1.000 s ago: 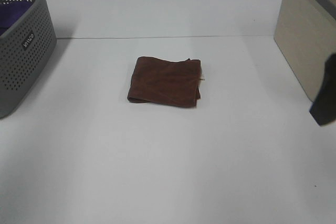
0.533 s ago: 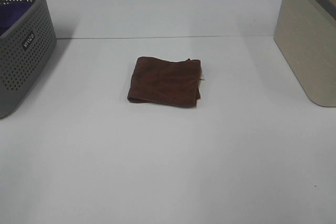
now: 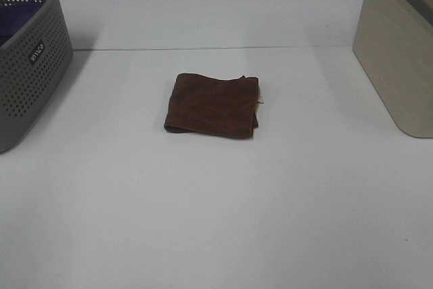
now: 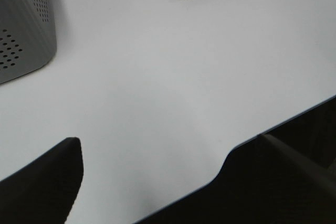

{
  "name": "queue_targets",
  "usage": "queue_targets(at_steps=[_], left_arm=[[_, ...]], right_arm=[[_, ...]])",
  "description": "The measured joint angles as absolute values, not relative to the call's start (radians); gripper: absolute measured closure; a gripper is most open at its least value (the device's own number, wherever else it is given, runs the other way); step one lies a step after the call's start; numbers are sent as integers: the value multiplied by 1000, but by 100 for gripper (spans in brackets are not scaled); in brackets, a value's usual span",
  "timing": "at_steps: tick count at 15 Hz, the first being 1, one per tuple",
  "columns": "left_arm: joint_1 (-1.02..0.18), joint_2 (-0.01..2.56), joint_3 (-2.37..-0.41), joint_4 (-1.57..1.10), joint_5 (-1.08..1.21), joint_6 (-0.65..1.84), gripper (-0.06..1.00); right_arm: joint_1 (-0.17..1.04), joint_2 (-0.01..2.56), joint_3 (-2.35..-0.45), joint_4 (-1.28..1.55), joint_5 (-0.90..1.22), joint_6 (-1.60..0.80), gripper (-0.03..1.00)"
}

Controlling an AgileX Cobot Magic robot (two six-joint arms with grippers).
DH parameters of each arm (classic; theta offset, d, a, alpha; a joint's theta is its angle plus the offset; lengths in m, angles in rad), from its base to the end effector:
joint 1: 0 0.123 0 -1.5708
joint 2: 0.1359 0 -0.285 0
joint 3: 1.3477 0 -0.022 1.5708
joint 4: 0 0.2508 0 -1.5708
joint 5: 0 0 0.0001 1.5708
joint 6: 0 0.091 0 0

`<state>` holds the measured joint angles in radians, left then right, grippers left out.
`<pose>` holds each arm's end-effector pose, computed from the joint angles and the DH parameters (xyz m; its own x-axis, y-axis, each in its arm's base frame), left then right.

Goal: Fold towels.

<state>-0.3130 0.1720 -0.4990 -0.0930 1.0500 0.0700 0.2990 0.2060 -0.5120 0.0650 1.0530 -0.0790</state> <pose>0.0188 -0.0138 0.2766 -0.5547 0.2043 -0.8066 0.3819 0.9238 -0.0287 0.0238 0.0127 0.2793 -0.5687 -0.2242 -0.7914 -0.3637 0.9315 -0.0025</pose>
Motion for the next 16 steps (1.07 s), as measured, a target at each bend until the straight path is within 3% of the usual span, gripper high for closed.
queue_targets(at_steps=[7,12,16], left_arm=[[-275,166,-499,-93,1050,74,13],[-76,61,-499,-93,1049,74,13],[-23,-4,-499,-93,1050,74,13]], right_arm=[[293,200,-512,68,1053,-80,23],[66,96,-512,75,1053,-80,23],[45,-4,-512,80,1054,-80,23]])
